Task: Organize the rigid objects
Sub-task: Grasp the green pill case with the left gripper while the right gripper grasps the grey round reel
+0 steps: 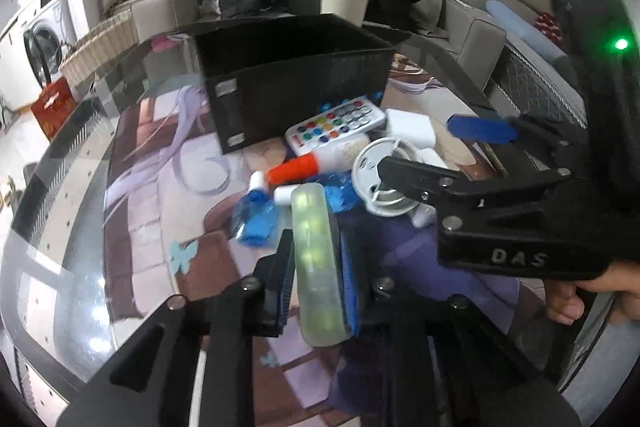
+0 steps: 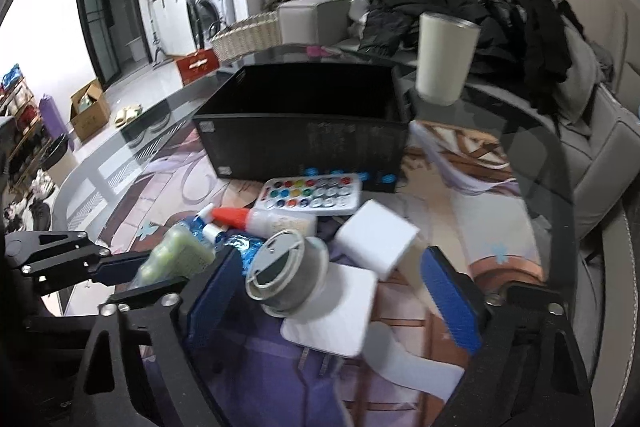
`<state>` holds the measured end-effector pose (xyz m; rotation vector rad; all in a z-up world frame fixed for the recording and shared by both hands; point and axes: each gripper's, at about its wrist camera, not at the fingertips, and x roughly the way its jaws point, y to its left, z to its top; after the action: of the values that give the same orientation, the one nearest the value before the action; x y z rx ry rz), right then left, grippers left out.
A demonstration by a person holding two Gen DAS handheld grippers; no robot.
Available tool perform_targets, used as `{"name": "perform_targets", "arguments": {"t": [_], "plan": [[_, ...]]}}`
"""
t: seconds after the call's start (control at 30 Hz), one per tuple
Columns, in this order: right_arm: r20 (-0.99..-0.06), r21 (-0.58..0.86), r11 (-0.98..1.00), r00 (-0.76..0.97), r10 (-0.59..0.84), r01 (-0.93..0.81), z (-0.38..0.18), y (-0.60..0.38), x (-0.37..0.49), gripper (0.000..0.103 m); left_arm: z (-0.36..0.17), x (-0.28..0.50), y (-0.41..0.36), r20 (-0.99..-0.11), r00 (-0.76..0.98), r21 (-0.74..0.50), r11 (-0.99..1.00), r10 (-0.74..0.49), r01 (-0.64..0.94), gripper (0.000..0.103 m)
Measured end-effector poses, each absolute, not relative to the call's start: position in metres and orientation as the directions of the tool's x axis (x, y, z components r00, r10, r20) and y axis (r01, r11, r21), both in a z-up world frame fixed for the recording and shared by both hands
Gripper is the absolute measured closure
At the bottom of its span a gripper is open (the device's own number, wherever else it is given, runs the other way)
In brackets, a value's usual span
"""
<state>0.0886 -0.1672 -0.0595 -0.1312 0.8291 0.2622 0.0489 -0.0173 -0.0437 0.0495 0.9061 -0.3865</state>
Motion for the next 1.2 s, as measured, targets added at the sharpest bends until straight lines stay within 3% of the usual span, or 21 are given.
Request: {"name": "perform_targets", "arguments": {"t": [0.2,0.4,0.57,0.83,1.0,1.2], "plan": [[-0.784,-0.012,0.953,0.594,0.180,-0.304,-0.077,-0.151,0.093,0.024,-0.051,0.046,-0.013,-0.793,0.503,-0.168,0.917,-0.344,0.362,0.083],[-0.780,-0.019,0.942,0.594,0.195,-0.334,-0.077,-0.138,0.091,0.040,-0.058,0.044,-0.018,-0.814,0.480,-0.155,0.918,-0.328,0.365,0.085],[-0.782,0.008,0.926,0.574,0.241,-0.377,-0.073,-0.139,0.085,0.064,-0.046,0.038,-0.018,-0.799,0.530,-0.076,0.922,-0.283,0.379,0.088],[-0.803,0.073,0.884,0.499,0.327,-0.462,-0.071,-0.134,0.062,0.068,-0.056,0.029,-0.008,-0.833,0.482,-0.095,0.928,-0.272,0.360,0.088],[-0.808,0.033,0.838,0.479,0.344,-0.545,-0.074,-0.113,0.045,0.068,-0.056,0.028,-0.005,-0.835,0.485,-0.080,0.930,-0.259,0.358,0.088],[-0.826,0.090,0.857,0.442,0.349,-0.508,-0.084,-0.115,0.062,0.059,-0.058,0.029,0.001,-0.842,0.479,-0.083,0.936,-0.249,0.341,0.088]]}}
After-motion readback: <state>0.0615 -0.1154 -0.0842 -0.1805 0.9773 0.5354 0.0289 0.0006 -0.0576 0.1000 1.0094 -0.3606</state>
